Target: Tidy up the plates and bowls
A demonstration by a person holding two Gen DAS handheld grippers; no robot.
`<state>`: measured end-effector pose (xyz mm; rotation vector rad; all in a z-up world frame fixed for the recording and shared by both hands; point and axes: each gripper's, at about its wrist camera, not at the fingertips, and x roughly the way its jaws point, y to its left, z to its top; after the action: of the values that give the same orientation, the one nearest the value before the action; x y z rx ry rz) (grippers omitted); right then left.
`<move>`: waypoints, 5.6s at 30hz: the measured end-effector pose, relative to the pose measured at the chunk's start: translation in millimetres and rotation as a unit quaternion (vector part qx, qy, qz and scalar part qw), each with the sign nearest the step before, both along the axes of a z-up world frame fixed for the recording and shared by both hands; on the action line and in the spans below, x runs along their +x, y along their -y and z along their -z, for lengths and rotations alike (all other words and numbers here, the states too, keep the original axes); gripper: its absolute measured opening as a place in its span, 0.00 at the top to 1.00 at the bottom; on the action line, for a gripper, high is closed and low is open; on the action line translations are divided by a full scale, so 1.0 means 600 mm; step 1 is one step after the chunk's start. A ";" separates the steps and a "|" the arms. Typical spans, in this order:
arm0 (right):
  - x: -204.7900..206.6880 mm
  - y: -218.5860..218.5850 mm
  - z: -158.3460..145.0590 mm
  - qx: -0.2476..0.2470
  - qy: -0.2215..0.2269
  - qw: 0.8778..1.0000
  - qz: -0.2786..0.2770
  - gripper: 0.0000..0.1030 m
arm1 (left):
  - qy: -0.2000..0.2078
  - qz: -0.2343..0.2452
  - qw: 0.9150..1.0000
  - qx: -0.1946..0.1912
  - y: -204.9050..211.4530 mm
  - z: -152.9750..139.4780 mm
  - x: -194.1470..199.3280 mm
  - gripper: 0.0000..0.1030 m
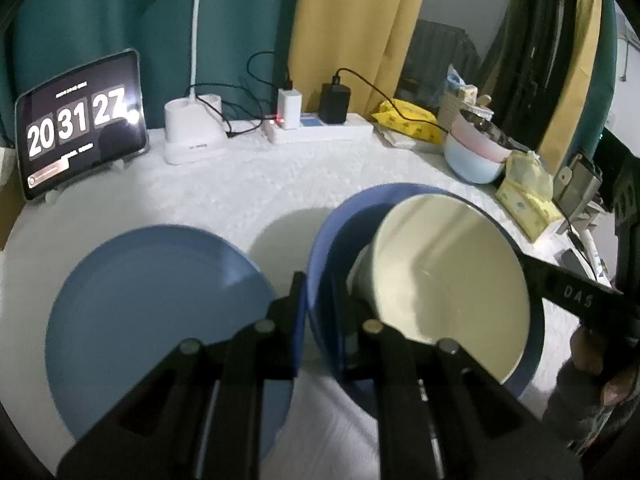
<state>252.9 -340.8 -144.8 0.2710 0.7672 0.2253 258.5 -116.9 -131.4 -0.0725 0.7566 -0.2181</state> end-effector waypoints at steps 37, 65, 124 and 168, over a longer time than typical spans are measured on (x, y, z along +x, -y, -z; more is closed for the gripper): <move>-0.003 -0.060 -0.088 0.000 0.038 0.999 -0.019 0.92 | 0.059 -0.021 0.998 -0.020 -0.068 -0.072 -0.020 0.90; 0.035 -0.254 -0.110 -0.030 0.033 0.995 -0.087 0.92 | 0.064 -0.099 0.992 -0.052 -0.256 -0.064 -0.041 0.91; 0.050 -0.325 -0.047 -0.100 -0.001 0.990 -0.100 0.71 | 0.035 -0.159 0.986 0.024 -0.303 -0.036 -0.063 0.62; -0.096 -0.248 -0.111 -0.118 0.072 0.989 -0.056 0.44 | 0.099 -0.130 0.986 0.014 -0.232 -0.104 -0.197 0.23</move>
<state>195.0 -192.2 -77.9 -0.0131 0.6590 0.2541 140.2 22.1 -69.2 -0.1193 0.5445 0.0344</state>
